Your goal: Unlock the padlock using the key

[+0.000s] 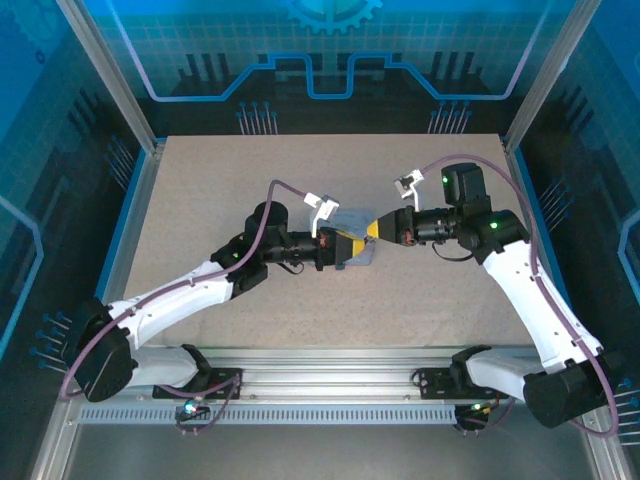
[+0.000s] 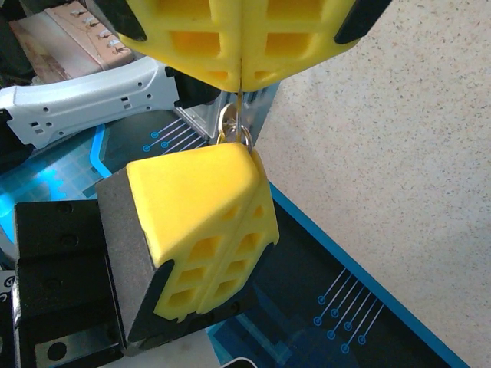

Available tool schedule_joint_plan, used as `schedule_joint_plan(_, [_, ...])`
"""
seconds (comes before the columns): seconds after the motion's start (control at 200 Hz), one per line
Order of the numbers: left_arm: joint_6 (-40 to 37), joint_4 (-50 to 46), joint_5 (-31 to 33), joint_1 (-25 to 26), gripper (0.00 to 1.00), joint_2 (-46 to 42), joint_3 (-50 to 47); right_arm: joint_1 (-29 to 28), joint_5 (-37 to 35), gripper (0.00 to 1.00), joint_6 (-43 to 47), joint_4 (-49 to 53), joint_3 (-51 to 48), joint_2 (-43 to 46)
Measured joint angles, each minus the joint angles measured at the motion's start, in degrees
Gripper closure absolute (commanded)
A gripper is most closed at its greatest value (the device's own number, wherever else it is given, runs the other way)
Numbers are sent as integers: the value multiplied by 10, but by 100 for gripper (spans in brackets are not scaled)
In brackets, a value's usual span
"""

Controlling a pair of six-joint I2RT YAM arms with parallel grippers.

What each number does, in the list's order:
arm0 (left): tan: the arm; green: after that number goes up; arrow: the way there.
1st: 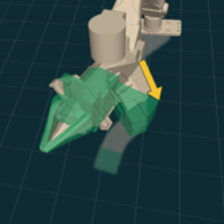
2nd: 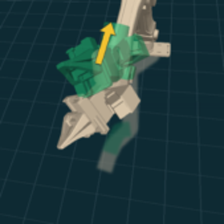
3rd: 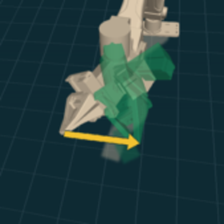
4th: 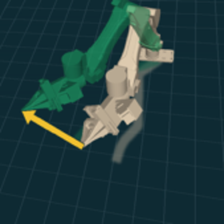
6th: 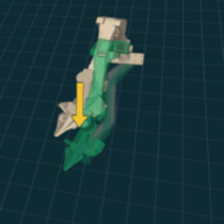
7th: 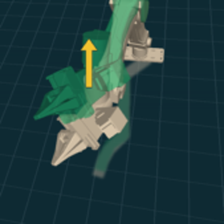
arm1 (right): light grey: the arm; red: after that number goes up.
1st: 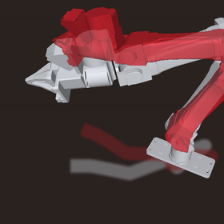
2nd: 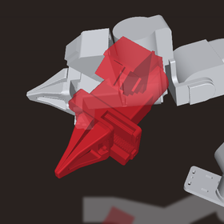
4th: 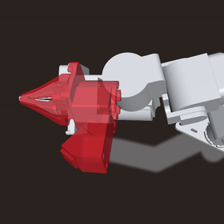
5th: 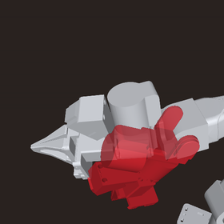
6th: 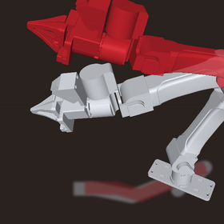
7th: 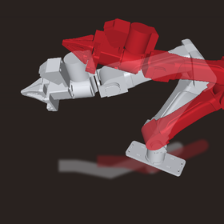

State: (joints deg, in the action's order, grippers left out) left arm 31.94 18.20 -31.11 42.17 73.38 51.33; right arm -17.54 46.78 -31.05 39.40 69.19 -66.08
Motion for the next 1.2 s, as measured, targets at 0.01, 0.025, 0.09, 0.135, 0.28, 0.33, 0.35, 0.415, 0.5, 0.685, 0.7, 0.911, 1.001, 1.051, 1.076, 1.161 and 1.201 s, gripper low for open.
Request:
schedule_joint_plan(0.01, [0,0,0,0,100,0,0,0,0,100,0,0,0,0])
schedule_joint_plan(0.025, [0,0,0,0,100,0,0,0,0,100,0,0,0,0])
schedule_joint_plan(0.09, [-2,-2,0,0,100,0,0,0,0,100,1,0,0,0])
schedule_joint_plan(0.135, [-5,-7,0,0,100,0,1,0,0,100,5,1,-1,0])
schedule_joint_plan(0.28, [-21,-73,4,0,100,0,27,2,-7,74,22,4,-15,6])
schedule_joint_plan(0.33, [-32,-108,9,0,100,0,44,5,-17,71,28,8,-22,12])
schedule_joint_plan(0.35, [-36,-120,11,0,100,0,51,7,-20,70,30,9,-24,13])
schedule_joint_plan(0.415, [-51,-168,17,0,100,0,78,8,-31,69,39,11,-32,19])
schedule_joint_plan(0.5, [-76,-236,21,0,100,8,120,9,-40,67,44,8,-46,27])
schedule_joint_plan(0.685, [-122,-363,32,-2,100,43,198,19,-53,65,50,-11,-80,42])
schedule_joint_plan(0.7, [-126,-372,33,-2,100,47,203,19,-54,64,50,-13,-83,44])
schedule_joint_plan(0.911, [-151,-455,36,-3,100,77,231,35,-51,53,42,-59,-123,67])
schedule_joint_plan(1.001, [-157,-466,26,-4,100,80,232,37,-33,53,34,-87,-145,80])
schedule_joint_plan(1.051, [-158,-471,17,-4,100,80,233,37,-23,53,30,-103,-156,89])
schedule_joint_plan(1.076, [-159,-473,12,-4,100,80,234,37,-17,53,29,-110,-160,92])
schedule_joint_plan(1.161, [-160,-477,-2,-4,100,80,238,37,4,48,24,-129,-170,105])
schedule_joint_plan(1.201, [-160,-477,-9,-4,100,80,241,37,14,47,20,-139,-172,109])
